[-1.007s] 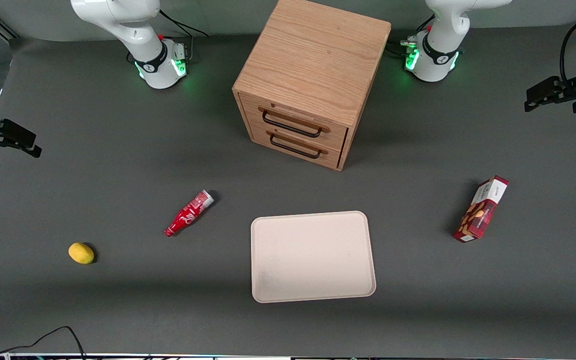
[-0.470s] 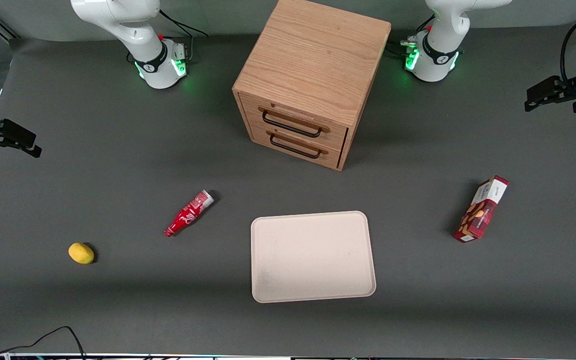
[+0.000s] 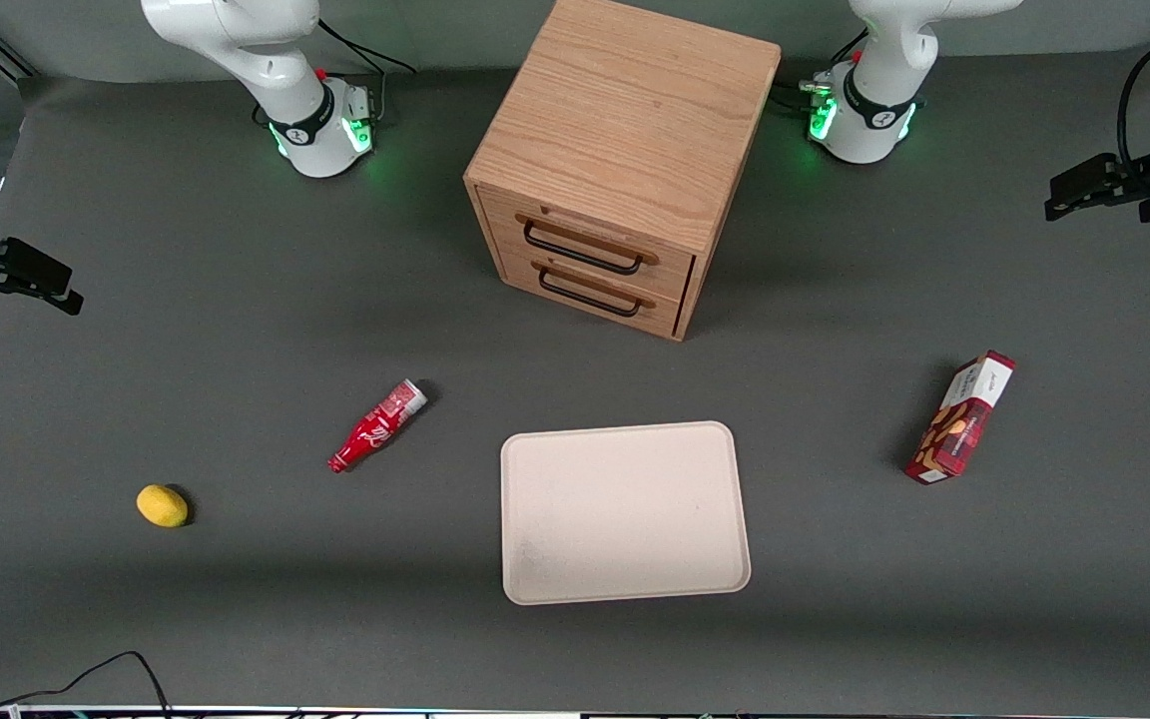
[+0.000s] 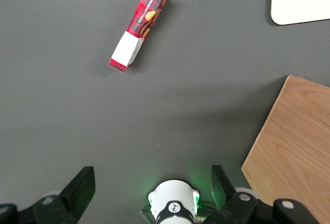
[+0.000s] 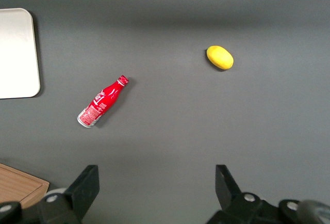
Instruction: Place red cookie box on tray
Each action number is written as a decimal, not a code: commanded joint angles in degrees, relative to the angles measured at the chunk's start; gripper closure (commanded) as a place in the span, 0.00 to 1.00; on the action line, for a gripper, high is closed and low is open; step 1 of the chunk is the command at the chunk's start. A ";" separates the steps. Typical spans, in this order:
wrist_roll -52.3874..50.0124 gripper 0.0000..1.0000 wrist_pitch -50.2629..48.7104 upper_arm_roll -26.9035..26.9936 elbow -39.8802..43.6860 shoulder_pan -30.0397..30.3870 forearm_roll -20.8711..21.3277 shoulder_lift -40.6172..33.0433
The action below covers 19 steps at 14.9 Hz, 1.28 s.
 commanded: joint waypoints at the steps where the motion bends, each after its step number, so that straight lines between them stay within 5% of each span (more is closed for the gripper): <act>1: 6.22 0.00 -1.20 2.01 5.49 -0.65 -0.50 2.93; 8: 29.69 0.00 8.96 7.55 -0.89 -0.39 -0.58 9.53; 19: 38.67 0.00 44.73 7.20 -19.62 -0.65 -4.36 21.30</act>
